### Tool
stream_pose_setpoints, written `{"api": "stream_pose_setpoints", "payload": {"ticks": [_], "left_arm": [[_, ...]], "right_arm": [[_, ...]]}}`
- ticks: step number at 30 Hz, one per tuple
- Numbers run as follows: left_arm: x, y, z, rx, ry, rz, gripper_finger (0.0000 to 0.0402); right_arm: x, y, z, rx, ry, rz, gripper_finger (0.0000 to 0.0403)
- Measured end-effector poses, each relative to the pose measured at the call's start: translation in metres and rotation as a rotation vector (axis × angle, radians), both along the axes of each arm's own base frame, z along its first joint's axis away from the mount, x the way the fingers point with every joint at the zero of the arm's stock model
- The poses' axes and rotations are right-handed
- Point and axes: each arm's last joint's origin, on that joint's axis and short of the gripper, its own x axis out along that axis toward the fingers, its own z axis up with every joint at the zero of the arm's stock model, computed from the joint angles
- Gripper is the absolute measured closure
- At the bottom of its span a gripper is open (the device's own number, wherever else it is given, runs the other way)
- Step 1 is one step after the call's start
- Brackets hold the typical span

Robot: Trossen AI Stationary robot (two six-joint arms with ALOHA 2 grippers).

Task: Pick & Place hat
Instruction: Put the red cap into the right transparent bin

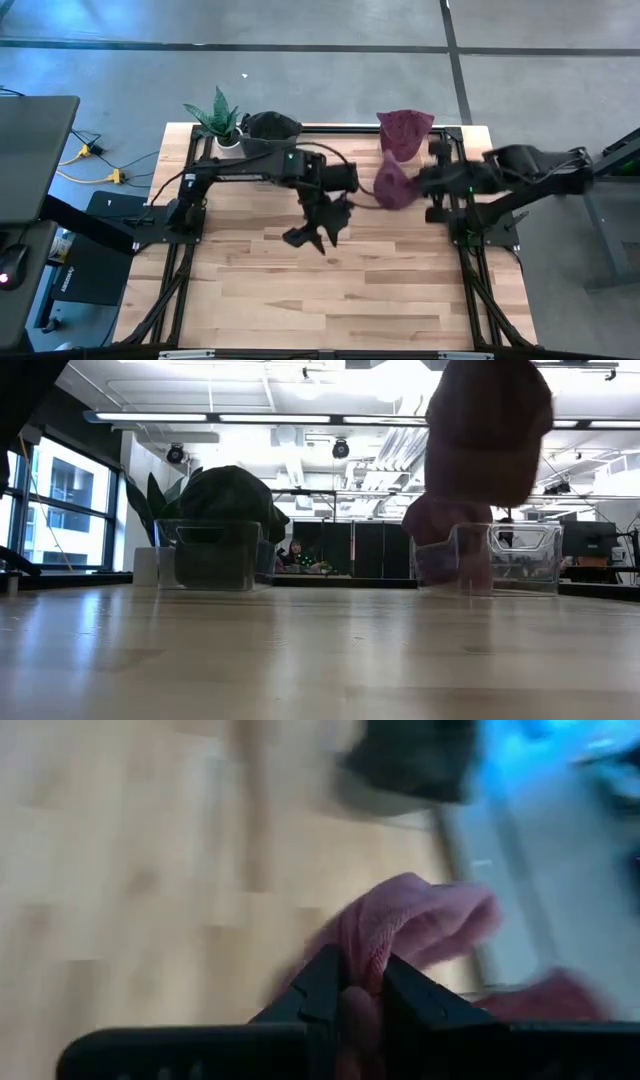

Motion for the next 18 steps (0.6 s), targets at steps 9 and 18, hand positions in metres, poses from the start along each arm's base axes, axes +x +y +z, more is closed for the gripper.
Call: {"api": "stream_pose_setpoints", "payload": {"ticks": [9, 18], "left_arm": [[0.031, -0.013, -0.088, -0.183, -0.040, -0.075, 0.0258], [0.033, -0.025, -0.143, -0.391, -0.119, -0.199, 0.0264]], "right_arm": [[0.000, -0.071, 0.009, -0.375, 0.139, -0.160, 0.0366], [0.001, -0.113, -0.001, -0.422, 0.308, 0.035, 0.0364]]}}
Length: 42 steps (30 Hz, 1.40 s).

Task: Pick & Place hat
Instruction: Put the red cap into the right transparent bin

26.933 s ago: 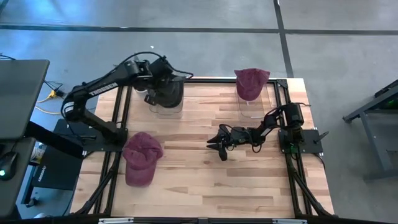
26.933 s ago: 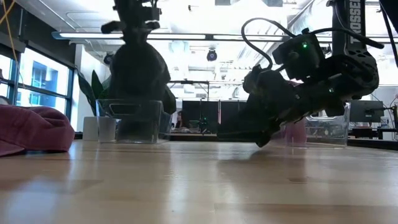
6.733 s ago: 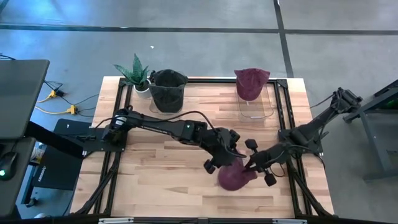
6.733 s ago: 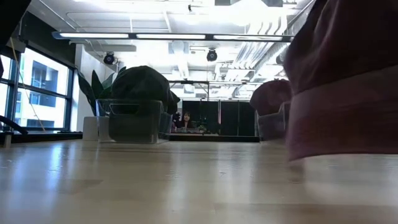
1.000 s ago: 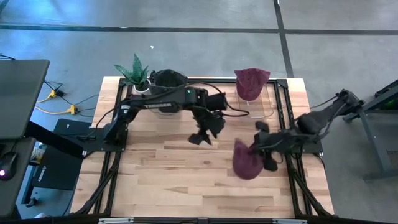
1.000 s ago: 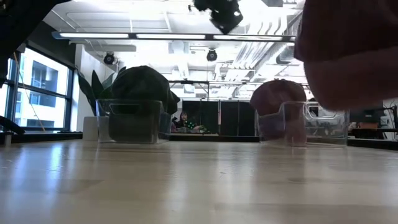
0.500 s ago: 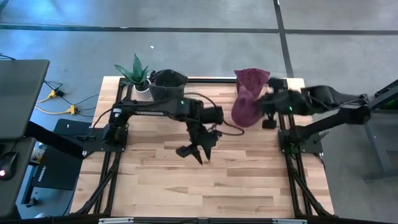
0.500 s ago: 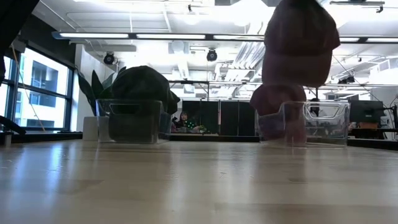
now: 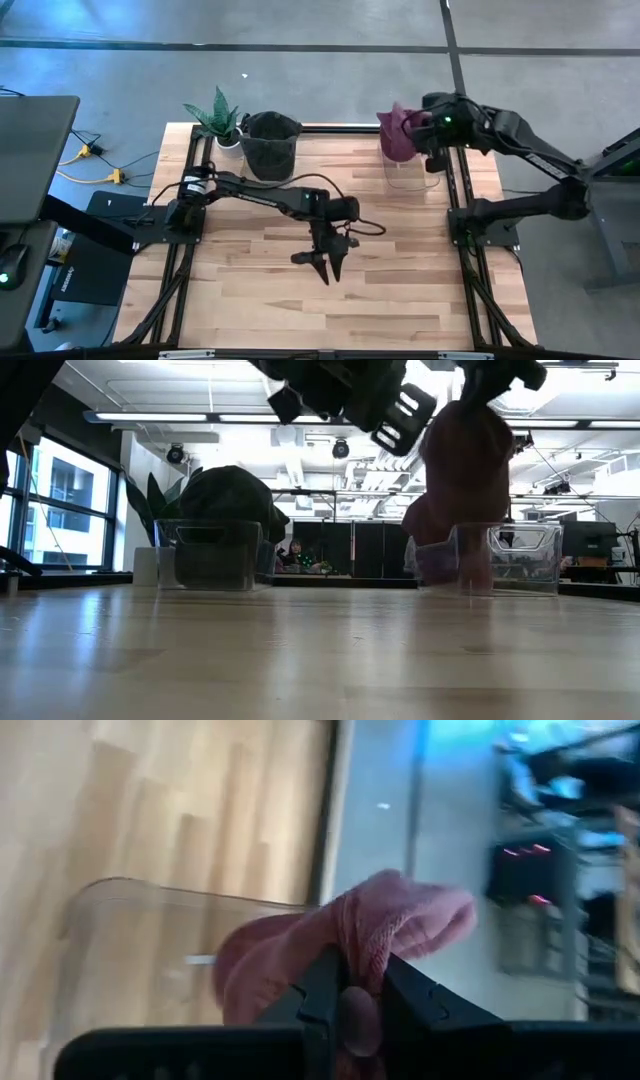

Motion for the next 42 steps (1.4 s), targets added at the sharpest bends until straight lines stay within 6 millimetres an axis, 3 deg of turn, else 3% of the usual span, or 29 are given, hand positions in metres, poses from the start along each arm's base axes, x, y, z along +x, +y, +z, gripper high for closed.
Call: {"api": "stream_pose_setpoints", "payload": {"ticks": [6, 13, 21, 27, 30, 37, 42], "left_arm": [[-0.012, -0.002, 0.017, 0.086, -0.043, 0.037, 0.0264], [-0.016, 0.000, 0.015, 0.174, -0.019, 0.079, 0.0264], [-0.017, 0.001, 0.013, 0.219, 0.004, 0.113, 0.0264], [-0.015, 0.002, 0.014, 0.242, -0.014, 0.136, 0.0264], [-0.013, 0.004, 0.012, 0.310, -0.001, 0.212, 0.0264], [-0.011, 0.006, 0.012, 0.365, -0.001, 0.284, 0.0264], [-0.007, 0.011, 0.011, 0.522, -0.011, 0.455, 0.0264]], "right_arm": [[0.016, -0.016, -0.023, 0.111, 0.089, 0.026, 0.0365], [0.024, -0.026, -0.069, 0.008, 0.249, 0.051, 0.0368], [0.025, -0.043, -0.071, -0.111, 0.231, 0.077, 0.0356], [0.013, -0.059, -0.072, -0.038, 0.178, -0.019, 0.0358], [0.007, -0.064, -0.073, 0.010, 0.145, -0.021, 0.0332], [0.000, -0.072, -0.073, 0.039, 0.120, -0.055, 0.0227], [-0.001, -0.059, -0.062, 0.024, 0.064, -0.236, 0.0176]]}}
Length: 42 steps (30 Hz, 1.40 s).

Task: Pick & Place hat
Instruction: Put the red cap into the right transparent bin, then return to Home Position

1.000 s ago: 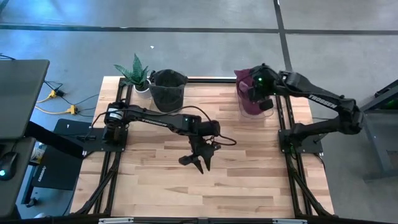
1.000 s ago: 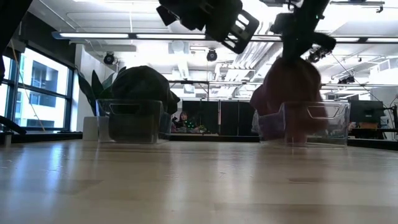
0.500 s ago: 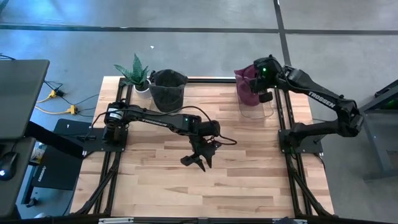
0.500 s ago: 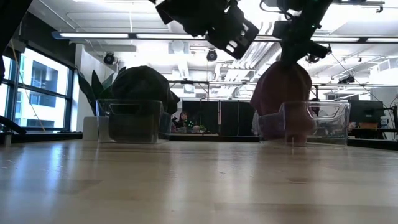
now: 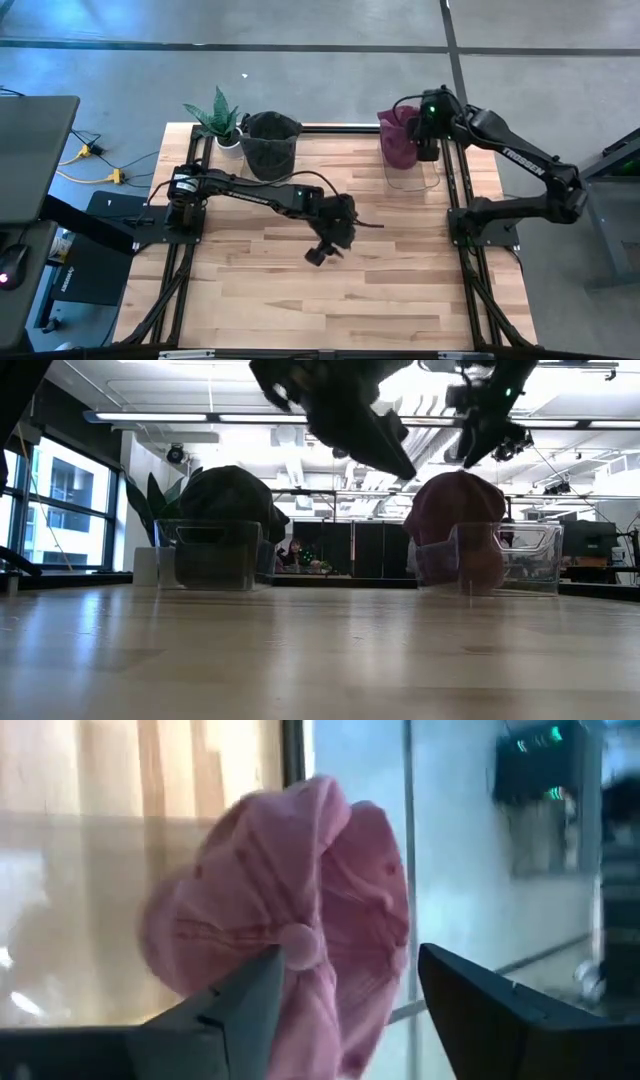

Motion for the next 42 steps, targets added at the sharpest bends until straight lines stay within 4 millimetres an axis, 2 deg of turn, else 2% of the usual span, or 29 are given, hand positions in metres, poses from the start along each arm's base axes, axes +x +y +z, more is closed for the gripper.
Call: {"api": "stream_pose_setpoints", "payload": {"ticks": [3, 8, 12, 15, 17, 20, 22, 24, 26, 28, 33, 37, 42], "left_arm": [[0.002, 0.013, 0.004, 0.098, -0.042, 0.090, 0.0264], [-0.008, 0.050, 0.047, 0.061, -0.188, 0.166, 0.0264], [-0.025, 0.082, 0.073, -0.004, -0.235, 0.200, 0.0264], [-0.050, 0.099, 0.096, -0.058, -0.221, 0.223, 0.0264], [-0.060, 0.106, 0.110, -0.121, -0.269, 0.226, 0.0264], [-0.086, 0.109, 0.114, -0.181, -0.251, 0.262, 0.0264], [-0.103, 0.106, 0.113, -0.203, -0.273, 0.315, 0.0264], [-0.131, 0.101, 0.111, -0.224, -0.263, 0.406, 0.0264], [-0.155, 0.095, 0.114, -0.212, -0.339, 0.477, 0.0264], [-0.182, 0.086, 0.108, -0.210, -0.366, 0.549, 0.0264], [-0.239, 0.074, 0.091, -0.247, -0.497, 0.672, 0.0264], [-0.279, 0.068, 0.067, -0.325, -0.509, 0.792, 0.0264], [-0.309, 0.064, 0.027, -0.462, -0.451, 0.915, 0.0264]], "right_arm": [[0.001, 0.020, 0.008, 0.093, -0.118, -0.112, 0.0166], [0.002, 0.064, 0.009, 0.451, -0.367, -0.123, 0.0185], [-0.002, 0.099, -0.009, 0.603, -0.440, -0.064, 0.0229], [-0.010, 0.120, -0.026, 0.673, -0.515, -0.015, 0.0268], [-0.015, 0.132, -0.039, 0.723, -0.577, 0.016, 0.0292], [-0.020, 0.146, -0.055, 0.787, -0.679, 0.108, 0.0327], [-0.023, 0.154, -0.065, 0.816, -0.733, 0.182, 0.0348], [-0.025, 0.159, -0.072, 0.839, -0.807, 0.247, 0.0366], [-0.027, 0.163, -0.077, 0.848, -0.875, 0.303, 0.0382], [-0.029, 0.165, -0.080, 0.848, -0.929, 0.351, 0.0396], [-0.031, 0.166, -0.086, 0.831, -1.003, 0.413, 0.0393], [-0.032, 0.165, -0.088, 0.815, -1.015, 0.383, 0.0394], [-0.032, 0.164, -0.086, 0.710, -1.053, 0.344, 0.0400]]}}
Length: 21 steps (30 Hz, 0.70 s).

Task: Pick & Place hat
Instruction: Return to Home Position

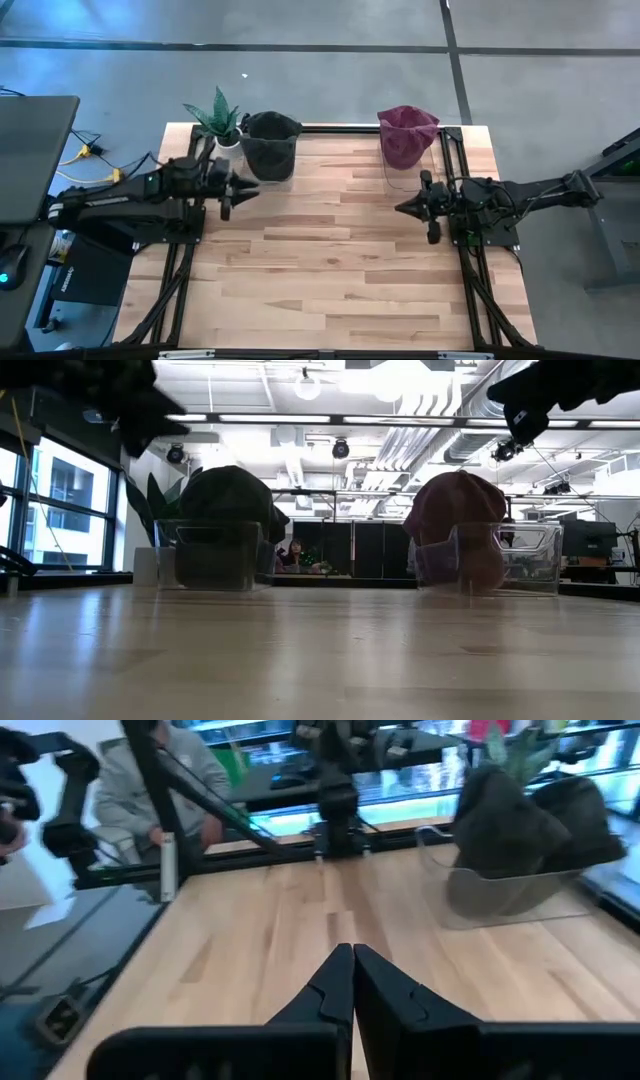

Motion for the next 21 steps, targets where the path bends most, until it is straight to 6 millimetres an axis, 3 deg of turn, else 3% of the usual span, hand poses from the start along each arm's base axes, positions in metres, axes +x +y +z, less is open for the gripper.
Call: {"api": "stream_pose_setpoints", "payload": {"ticks": [7, 9, 14, 21], "left_arm": [[-0.009, -0.001, -0.042, -0.081, 0.020, 0.065, 0.0266], [-0.007, 0.000, -0.046, -0.057, -0.016, 0.077, 0.0281], [-0.008, 0.001, -0.048, 0.016, -0.013, 0.096, 0.0387], [-0.024, -0.001, -0.042, 0.097, -0.066, 0.126, 0.0400]], "right_arm": [[-0.001, 0.002, 0.000, -0.035, -0.002, -0.020, 0.0402], [-0.004, 0.004, 0.002, -0.038, -0.016, 0.000, 0.0402], [-0.022, 0.008, 0.012, -0.061, -0.118, 0.087, 0.0402], [-0.051, 0.002, 0.004, -0.036, -0.186, 0.010, 0.0403]]}}
